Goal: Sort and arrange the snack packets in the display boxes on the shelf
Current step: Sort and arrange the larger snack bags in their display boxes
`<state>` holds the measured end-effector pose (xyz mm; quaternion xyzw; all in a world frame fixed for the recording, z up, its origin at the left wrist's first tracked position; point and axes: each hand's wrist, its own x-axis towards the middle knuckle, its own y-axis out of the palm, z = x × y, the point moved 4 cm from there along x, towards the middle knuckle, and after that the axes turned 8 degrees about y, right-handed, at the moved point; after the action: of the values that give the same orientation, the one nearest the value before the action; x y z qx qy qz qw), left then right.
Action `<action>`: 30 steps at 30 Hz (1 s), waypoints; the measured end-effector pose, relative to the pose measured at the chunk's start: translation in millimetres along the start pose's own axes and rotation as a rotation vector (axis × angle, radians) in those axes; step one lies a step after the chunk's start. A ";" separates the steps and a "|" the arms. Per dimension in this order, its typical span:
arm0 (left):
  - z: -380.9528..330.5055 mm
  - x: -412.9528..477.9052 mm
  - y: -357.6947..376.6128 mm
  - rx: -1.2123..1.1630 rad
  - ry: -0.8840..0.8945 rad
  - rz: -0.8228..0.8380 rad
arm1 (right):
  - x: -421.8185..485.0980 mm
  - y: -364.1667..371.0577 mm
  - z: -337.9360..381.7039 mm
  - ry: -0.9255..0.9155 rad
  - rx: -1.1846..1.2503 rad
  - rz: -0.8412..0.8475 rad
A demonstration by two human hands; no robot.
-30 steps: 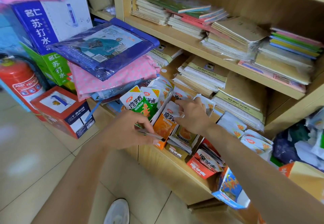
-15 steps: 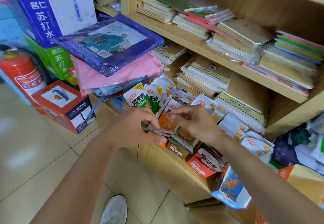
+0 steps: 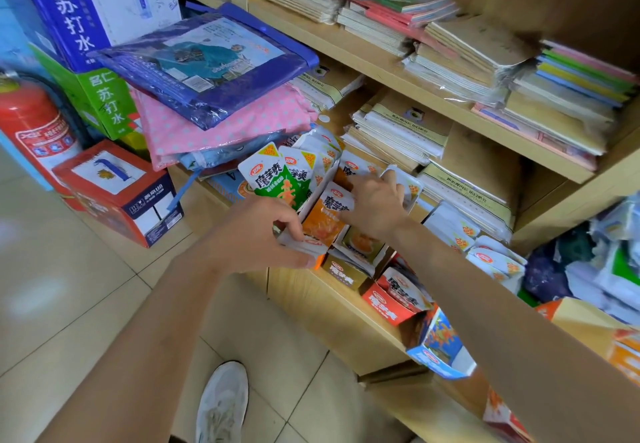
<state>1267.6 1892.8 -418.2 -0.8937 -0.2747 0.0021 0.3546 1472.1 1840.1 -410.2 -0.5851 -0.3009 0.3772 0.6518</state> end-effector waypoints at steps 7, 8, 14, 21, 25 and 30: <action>-0.6 -0.8 0.1 -0.015 0.009 -0.007 | -5.9 -8.7 -3.7 -0.153 0.407 -0.051; -1.0 -1.0 0.1 -0.003 0.006 -0.007 | -13.4 -10.7 -3.0 -0.188 0.488 -0.014; -2.8 -2.0 -2.9 0.036 -0.022 -0.016 | -67.7 -4.0 -5.4 -0.290 0.671 0.096; -0.8 -2.7 -1.5 0.085 -0.014 0.032 | -50.0 -9.9 -15.4 -0.179 0.647 0.109; 0.1 -1.5 0.2 0.092 -0.026 0.037 | -15.6 3.4 -10.0 -0.041 0.087 0.093; 3.0 -1.5 2.3 0.119 -0.037 0.055 | 8.7 22.2 4.7 0.063 -0.080 0.229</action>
<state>1266.8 1892.7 -422.2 -0.8781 -0.2559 0.0447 0.4019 1469.8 1850.6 -432.0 -0.6526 -0.2264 0.4184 0.5897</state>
